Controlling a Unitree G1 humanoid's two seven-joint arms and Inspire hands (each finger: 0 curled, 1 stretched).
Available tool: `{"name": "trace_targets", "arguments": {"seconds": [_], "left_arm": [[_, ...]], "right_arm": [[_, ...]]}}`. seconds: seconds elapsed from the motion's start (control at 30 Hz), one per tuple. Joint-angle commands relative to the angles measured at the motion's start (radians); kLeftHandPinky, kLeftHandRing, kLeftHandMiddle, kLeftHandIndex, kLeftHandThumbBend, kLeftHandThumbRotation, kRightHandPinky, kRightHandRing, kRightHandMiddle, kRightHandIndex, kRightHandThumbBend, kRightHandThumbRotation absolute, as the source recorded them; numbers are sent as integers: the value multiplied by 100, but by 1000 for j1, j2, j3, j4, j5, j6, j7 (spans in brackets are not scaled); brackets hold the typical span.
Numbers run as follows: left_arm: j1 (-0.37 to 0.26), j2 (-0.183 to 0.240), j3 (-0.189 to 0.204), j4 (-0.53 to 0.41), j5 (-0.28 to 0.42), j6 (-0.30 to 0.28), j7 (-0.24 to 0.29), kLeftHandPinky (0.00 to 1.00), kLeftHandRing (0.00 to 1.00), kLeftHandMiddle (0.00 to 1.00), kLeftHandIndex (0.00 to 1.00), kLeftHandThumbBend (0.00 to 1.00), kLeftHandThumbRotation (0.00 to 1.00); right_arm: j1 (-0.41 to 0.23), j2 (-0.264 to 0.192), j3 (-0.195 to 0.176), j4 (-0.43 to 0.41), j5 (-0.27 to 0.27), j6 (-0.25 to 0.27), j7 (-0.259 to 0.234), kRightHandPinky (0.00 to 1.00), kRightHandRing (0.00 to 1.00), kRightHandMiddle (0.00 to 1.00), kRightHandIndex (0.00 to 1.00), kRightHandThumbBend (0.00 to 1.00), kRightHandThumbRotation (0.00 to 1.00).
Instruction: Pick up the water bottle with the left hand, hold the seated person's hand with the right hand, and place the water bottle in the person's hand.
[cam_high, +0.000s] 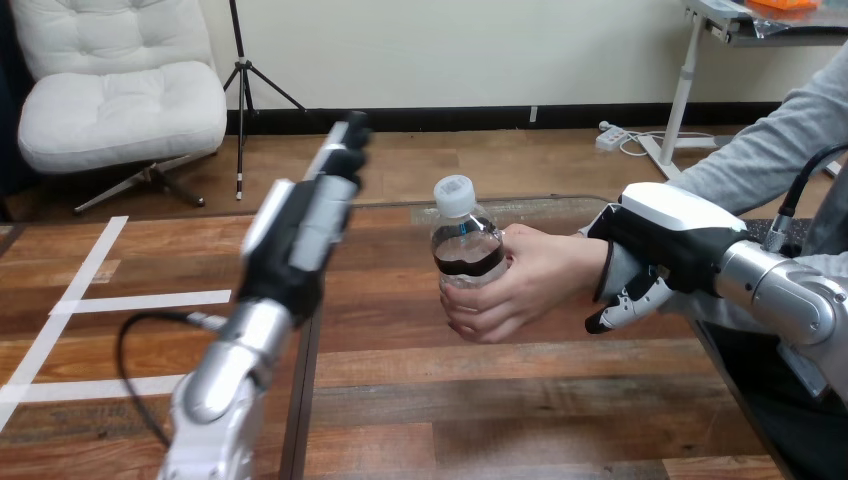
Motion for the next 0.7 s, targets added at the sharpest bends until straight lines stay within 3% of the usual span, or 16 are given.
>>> {"name": "trace_targets", "arguments": {"seconds": [0.0, 0.37, 0.67], "left_arm": [[5, 17, 27, -82, -32, 7, -4, 100, 100, 100, 100, 100, 98], [48, 29, 56, -133, -66, 11, -20, 100, 100, 100, 100, 100, 100], [84, 28, 83, -169, -89, 24, -1, 100, 100, 100, 100, 100, 100]], "right_arm": [[-67, 21, -36, -14, 33, -43, -39, 23, 26, 31, 31, 71, 0], [-75, 24, -34, -3, 32, -48, -36, 23, 26, 31, 31, 72, 0], [-80, 25, -36, 7, 34, -56, -36, 22, 26, 31, 31, 72, 0]]}}
